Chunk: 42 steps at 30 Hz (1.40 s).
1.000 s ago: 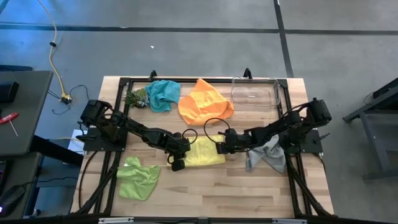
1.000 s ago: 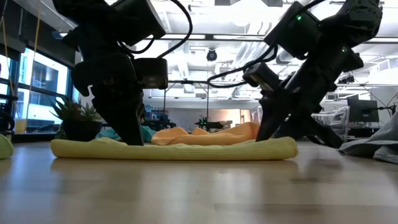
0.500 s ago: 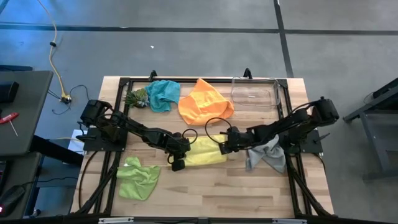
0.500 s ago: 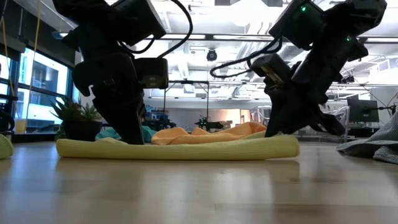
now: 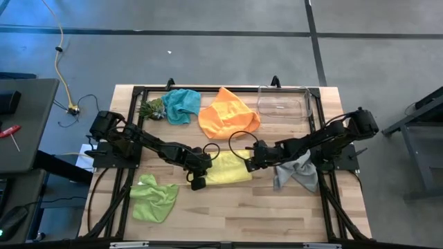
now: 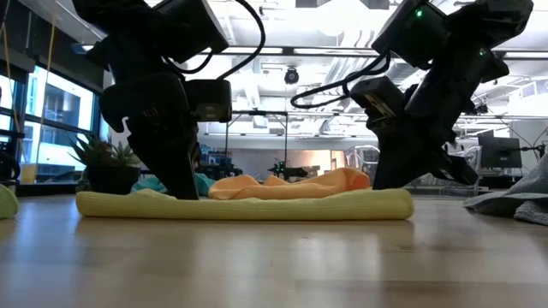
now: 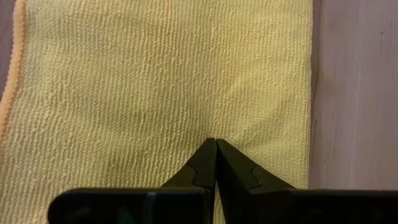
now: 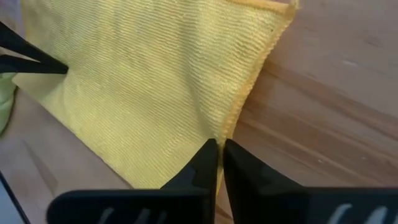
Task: Fold microfiber towels
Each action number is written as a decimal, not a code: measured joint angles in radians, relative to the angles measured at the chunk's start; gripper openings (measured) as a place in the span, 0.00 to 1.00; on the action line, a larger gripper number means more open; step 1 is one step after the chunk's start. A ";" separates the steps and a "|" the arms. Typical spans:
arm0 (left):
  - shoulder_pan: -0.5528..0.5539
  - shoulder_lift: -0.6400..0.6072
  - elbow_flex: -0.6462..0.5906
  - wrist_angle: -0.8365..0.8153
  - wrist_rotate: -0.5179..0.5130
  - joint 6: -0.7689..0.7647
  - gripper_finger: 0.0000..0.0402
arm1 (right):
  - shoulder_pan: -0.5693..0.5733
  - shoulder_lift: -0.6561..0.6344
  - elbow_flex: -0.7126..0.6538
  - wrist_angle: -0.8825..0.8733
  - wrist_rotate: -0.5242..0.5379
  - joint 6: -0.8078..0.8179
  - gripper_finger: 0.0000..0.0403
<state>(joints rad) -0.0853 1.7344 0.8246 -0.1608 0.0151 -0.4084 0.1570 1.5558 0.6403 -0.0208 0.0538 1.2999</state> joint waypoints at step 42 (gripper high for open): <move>0.056 0.000 0.183 -0.242 -0.003 0.206 0.00 | -0.028 -0.088 0.002 -0.086 0.032 -0.043 0.00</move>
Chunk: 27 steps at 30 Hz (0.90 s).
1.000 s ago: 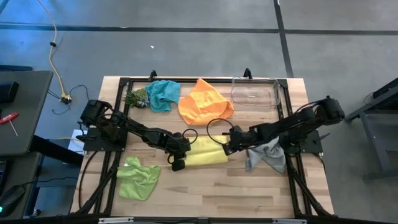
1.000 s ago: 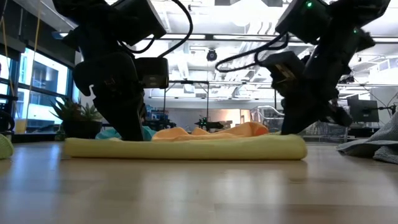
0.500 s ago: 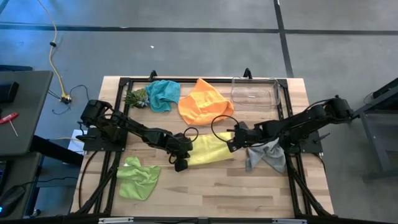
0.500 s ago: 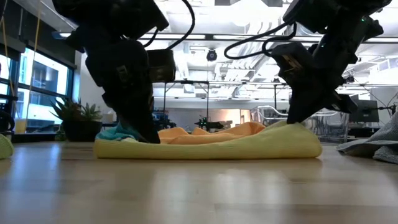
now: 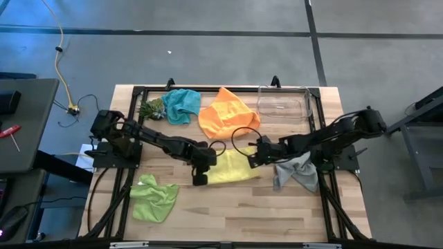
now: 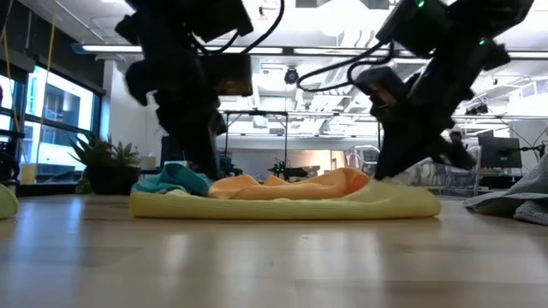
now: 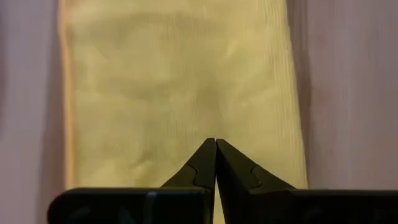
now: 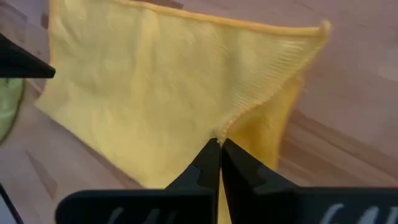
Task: Fold microfiber towels
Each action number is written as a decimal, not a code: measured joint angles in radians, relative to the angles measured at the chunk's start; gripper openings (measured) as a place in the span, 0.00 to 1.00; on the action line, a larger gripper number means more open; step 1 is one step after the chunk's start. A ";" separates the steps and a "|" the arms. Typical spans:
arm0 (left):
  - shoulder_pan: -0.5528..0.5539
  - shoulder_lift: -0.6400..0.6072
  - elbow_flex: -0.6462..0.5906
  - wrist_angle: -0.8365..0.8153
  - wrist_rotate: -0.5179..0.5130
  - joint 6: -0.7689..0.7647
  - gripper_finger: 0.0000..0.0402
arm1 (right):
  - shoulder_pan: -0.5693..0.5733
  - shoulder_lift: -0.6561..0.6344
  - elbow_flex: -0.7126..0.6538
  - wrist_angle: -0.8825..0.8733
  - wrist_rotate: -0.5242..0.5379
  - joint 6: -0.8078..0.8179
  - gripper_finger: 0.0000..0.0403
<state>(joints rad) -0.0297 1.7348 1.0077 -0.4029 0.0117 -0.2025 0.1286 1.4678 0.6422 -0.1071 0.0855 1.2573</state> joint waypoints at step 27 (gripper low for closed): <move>0.049 0.000 0.017 -0.007 0.003 -0.003 0.00 | -0.013 0.048 0.000 -0.096 0.015 0.014 0.09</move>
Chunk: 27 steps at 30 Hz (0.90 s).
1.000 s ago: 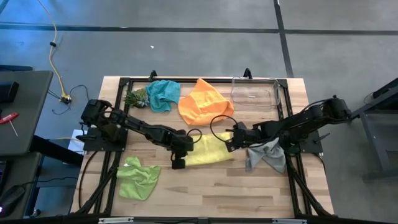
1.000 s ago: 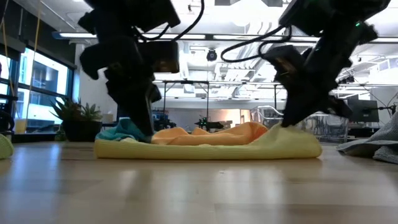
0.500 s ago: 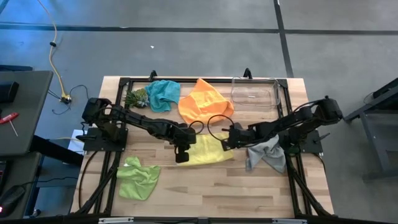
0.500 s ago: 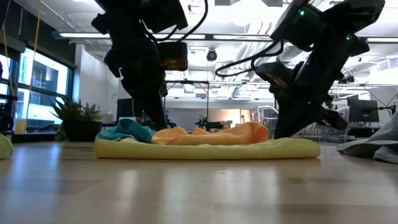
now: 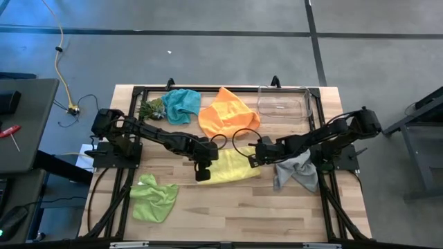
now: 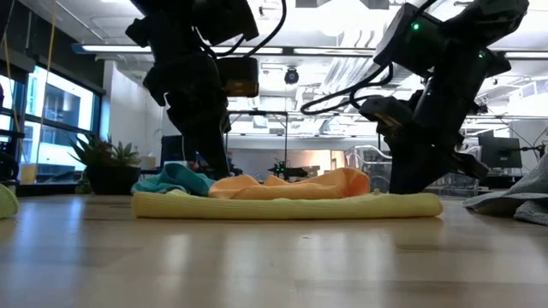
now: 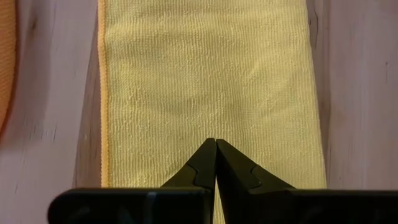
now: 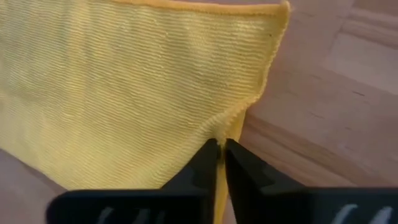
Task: Fold microfiber towels
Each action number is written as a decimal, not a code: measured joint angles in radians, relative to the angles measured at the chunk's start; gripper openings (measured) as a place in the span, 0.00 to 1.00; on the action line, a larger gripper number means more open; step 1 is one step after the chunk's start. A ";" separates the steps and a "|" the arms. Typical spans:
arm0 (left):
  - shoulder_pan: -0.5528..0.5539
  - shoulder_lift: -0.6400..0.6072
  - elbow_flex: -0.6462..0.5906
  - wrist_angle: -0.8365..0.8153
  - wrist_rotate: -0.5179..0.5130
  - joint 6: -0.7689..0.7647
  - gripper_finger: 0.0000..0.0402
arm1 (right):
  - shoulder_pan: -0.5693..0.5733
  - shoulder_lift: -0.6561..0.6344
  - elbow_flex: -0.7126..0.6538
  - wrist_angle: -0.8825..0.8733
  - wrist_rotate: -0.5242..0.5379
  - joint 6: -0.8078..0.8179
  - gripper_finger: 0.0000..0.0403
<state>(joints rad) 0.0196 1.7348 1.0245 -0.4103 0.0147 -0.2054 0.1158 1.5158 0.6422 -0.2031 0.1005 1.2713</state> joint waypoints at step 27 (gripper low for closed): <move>-0.002 0.004 -0.071 0.012 0.000 -0.055 0.00 | -0.018 0.100 0.003 0.101 -0.042 0.004 0.36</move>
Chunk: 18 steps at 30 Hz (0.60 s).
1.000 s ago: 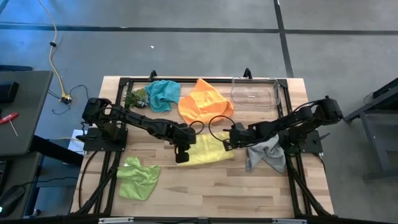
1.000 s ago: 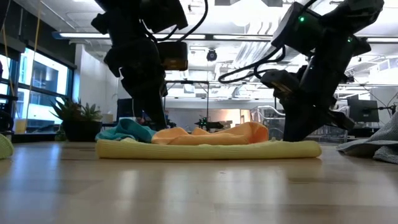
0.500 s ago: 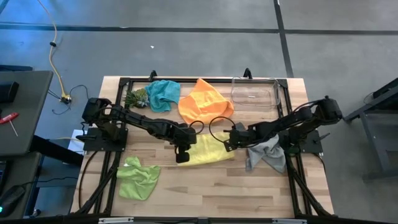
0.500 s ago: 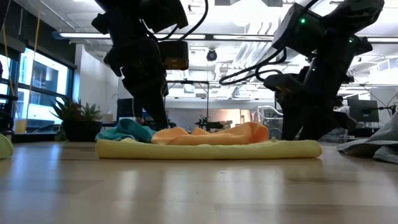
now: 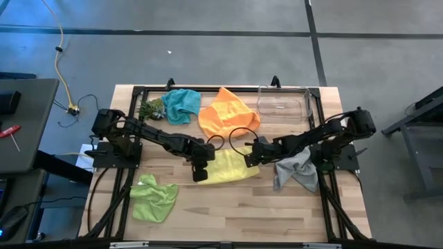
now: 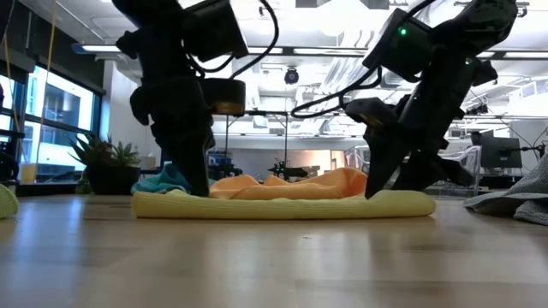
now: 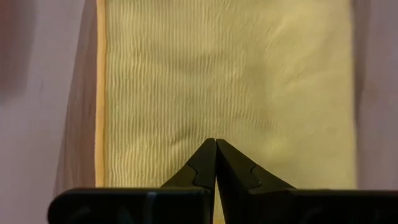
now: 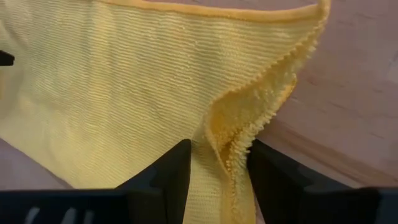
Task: Fold microfiber towels
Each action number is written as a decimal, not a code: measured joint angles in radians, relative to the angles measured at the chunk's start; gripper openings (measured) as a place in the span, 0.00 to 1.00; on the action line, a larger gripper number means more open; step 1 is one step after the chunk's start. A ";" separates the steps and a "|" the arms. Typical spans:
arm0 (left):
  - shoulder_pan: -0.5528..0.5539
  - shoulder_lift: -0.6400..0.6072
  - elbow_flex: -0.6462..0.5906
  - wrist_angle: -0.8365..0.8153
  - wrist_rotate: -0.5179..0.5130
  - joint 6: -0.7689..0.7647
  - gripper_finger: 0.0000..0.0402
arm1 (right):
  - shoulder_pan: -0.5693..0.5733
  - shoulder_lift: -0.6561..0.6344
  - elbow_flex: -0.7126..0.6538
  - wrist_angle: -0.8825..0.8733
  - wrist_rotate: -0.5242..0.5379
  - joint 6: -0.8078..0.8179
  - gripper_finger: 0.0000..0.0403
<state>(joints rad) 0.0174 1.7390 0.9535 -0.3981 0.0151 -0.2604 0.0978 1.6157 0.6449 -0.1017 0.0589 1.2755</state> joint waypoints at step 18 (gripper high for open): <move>0.000 0.000 -0.008 0.102 0.000 0.001 0.00 | -0.003 -0.156 -0.006 -0.194 0.051 -0.128 0.01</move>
<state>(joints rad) 0.0170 1.7390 0.9451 -0.2962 0.0151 -0.2590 0.0948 1.4597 0.6384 -0.2958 0.1095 1.1473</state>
